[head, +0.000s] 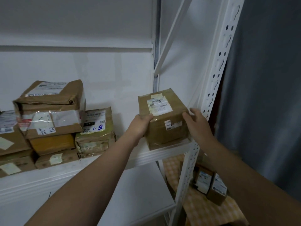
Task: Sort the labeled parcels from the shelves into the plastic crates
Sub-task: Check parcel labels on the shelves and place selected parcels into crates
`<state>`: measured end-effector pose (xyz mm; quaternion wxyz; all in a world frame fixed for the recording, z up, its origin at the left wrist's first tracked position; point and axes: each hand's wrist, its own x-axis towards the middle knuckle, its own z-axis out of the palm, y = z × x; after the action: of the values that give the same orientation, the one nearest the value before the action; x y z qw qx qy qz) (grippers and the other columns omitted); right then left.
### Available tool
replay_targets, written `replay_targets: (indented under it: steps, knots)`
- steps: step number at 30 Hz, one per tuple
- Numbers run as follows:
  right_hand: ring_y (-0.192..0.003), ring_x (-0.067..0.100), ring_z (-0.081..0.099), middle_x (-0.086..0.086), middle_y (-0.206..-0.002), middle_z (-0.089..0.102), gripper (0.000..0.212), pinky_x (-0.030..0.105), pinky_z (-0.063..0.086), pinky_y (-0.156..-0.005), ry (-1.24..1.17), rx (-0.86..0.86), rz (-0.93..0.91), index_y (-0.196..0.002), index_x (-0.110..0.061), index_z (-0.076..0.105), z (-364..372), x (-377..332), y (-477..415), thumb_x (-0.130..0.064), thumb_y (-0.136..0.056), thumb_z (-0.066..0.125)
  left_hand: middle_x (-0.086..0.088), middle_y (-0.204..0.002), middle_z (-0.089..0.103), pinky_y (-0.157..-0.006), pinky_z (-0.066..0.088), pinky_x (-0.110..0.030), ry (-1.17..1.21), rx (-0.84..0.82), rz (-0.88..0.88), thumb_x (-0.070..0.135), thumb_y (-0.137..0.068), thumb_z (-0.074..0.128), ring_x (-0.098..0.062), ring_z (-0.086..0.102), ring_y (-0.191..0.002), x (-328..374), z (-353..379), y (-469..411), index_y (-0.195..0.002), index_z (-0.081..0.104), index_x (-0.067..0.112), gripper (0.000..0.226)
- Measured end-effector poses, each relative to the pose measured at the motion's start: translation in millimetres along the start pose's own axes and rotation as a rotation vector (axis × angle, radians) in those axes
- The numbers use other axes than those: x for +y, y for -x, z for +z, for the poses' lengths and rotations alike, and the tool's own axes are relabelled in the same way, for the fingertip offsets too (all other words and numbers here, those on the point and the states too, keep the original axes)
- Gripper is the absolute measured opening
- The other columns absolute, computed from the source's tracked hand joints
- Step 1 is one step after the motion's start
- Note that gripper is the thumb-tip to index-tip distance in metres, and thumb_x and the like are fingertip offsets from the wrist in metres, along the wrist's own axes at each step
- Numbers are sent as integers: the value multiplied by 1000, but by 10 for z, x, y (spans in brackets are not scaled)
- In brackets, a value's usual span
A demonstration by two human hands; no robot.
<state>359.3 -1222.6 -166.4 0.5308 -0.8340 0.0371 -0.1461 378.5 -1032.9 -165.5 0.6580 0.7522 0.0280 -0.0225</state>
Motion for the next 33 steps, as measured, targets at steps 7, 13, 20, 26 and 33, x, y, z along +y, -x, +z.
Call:
replay_targets:
  steps: [7,13,20,26,33]
  knots:
    - [-109,8,59,-11,-113,65,43,32,45,-95,-239,-165,-61,-125,-31,58,204,-145,19,-54,-96,36,6,-123,60,-86,49,-21,242,127,252,26,-97,54,-7,59,-109,-244,-206,202,-141,37,23,48]
    - [-90,-19,57,-33,-97,62,23,3,43,-75,-371,-68,-243,-117,-48,46,250,-237,136,-34,-104,34,13,-142,43,-106,43,-31,147,10,476,22,-94,60,-9,45,-130,-118,-354,308,-147,25,43,67]
    - [-111,-26,42,-38,-125,38,50,1,38,-90,-333,-18,-344,-149,-35,22,433,-60,379,-36,-100,35,10,-148,38,-109,38,-49,83,166,605,49,-87,57,-14,40,-136,-272,-463,378,-140,29,56,61]
    - [-131,-6,40,-25,-140,39,47,20,35,-108,-376,-19,-381,-146,-38,22,459,-115,446,-29,-103,36,0,-147,40,-110,36,-50,75,208,618,49,-87,56,-18,39,-137,-314,-500,440,-144,27,48,64]
    - [-125,-12,43,-35,-131,39,46,17,38,-106,-393,-11,-397,-147,-35,24,522,-163,500,-29,-103,36,4,-148,39,-108,38,-50,80,215,592,52,-83,58,-19,38,-137,-314,-542,541,-136,31,58,60]
